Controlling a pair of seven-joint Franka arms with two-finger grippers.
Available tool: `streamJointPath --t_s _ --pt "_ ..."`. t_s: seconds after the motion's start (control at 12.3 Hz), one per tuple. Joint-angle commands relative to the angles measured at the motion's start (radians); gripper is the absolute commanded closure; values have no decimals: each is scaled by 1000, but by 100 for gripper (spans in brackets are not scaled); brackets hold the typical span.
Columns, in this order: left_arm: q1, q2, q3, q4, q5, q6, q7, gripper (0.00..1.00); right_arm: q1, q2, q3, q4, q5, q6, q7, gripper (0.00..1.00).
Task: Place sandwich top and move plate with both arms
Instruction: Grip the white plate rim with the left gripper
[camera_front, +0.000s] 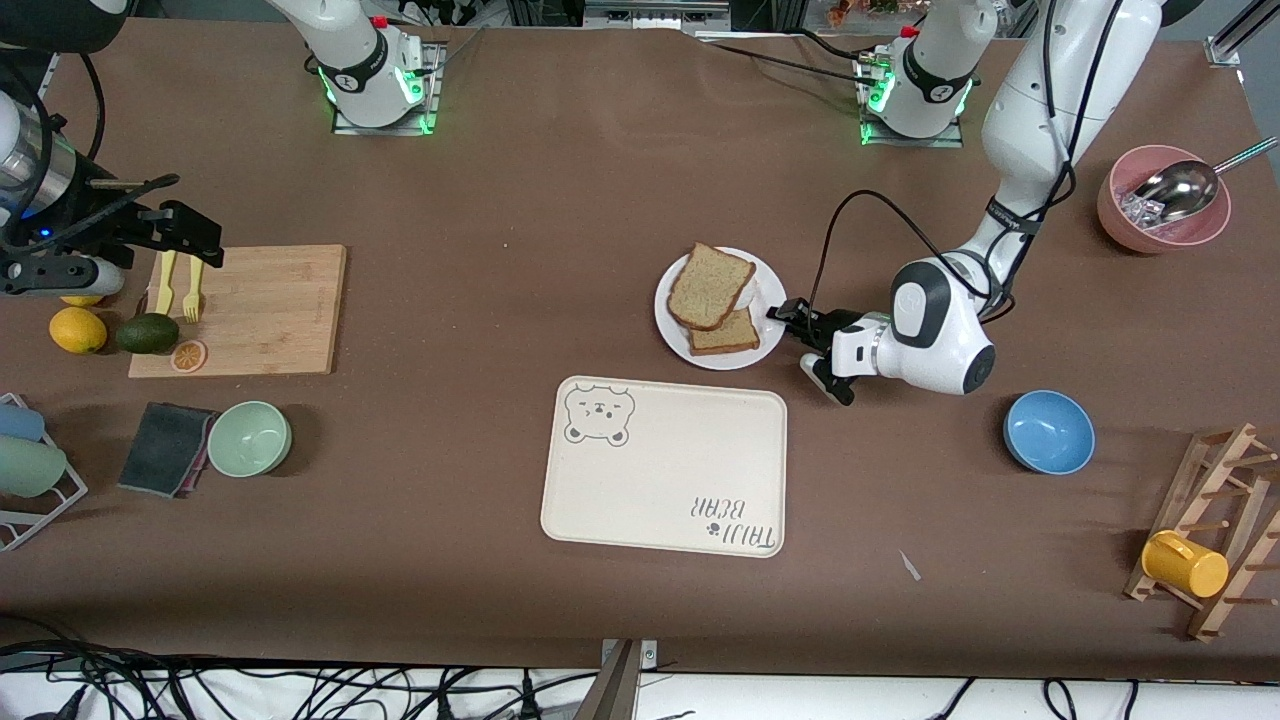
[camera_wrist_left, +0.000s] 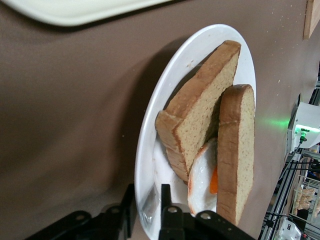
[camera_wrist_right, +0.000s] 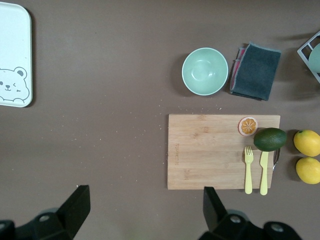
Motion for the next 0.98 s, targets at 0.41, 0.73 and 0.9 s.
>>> streamJointPath --t_s 0.41,0.73,0.9 --pt "0 -5 0 1 -110 -4 34 100 -2 -13 -11 13 -5 -33 -17 0" --pt "75 -6 0 13 -210 -153 28 100 -1 -12 -5 13 -4 -33 -9 0" --pt "99 -3 0 41 -225 -213 16 100 -1 -12 -3 13 -4 -33 -11 0"
